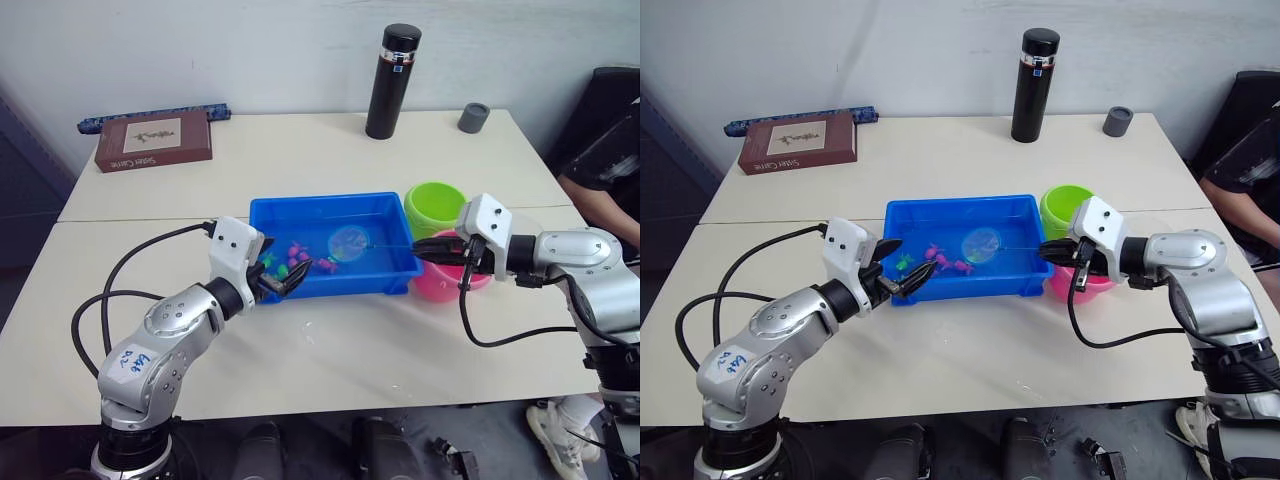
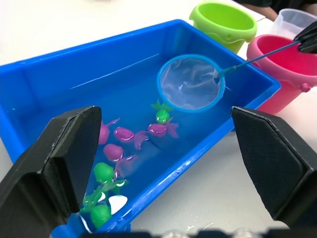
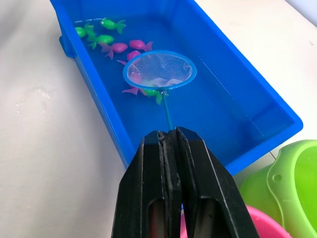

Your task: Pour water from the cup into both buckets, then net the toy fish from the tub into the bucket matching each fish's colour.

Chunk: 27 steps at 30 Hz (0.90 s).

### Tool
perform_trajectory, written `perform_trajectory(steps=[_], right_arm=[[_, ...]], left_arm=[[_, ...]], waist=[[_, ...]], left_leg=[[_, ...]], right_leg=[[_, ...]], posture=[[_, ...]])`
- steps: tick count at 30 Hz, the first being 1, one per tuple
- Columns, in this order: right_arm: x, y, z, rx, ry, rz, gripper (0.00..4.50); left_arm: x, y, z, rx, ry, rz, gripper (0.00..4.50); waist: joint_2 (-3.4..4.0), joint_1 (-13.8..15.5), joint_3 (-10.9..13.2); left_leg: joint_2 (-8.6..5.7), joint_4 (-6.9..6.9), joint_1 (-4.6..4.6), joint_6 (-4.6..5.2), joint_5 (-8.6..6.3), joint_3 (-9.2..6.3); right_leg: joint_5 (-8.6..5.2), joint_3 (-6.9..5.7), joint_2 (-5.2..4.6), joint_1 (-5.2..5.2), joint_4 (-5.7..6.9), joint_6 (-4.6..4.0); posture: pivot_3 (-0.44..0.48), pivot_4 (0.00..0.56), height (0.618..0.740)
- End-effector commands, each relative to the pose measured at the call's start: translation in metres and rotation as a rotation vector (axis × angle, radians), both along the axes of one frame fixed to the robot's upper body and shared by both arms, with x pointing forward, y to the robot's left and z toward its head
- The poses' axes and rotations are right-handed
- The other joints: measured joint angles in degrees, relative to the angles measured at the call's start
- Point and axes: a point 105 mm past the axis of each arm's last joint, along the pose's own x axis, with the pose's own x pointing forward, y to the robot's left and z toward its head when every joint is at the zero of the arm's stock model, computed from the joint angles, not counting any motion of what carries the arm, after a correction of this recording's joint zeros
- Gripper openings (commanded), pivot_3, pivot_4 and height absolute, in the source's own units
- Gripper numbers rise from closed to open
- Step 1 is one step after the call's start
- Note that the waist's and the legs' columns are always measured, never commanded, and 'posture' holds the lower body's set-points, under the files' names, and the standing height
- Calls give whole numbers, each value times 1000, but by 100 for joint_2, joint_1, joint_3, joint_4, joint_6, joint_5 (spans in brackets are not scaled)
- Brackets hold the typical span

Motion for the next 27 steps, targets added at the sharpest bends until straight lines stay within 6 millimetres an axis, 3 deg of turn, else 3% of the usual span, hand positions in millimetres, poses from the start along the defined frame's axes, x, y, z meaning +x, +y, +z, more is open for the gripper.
perform_trajectory(steps=[1,9,27], right_arm=[[2,-3,-1,-28,-32,9,0],[9,-10,-17,-83,-37,11,0],[16,-4,-25,-78,-27,38,0]], left_arm=[[-5,-5,9,2,-43,-14,4484],[-6,-6,6,-6,-37,-9,4484],[-7,-9,6,-18,-42,-4,4484]], waist=[[0,0,0],[0,-1,0],[0,-3,0]], left_leg=[[0,0,1,0,0,0],[0,0,3,0,0,1],[0,-1,8,-2,1,1]], right_leg=[[0,0,0,1,0,0],[0,0,0,3,-1,0],[0,1,0,6,-1,0]], posture=[[0,150,740],[0,150,740],[0,150,740]])
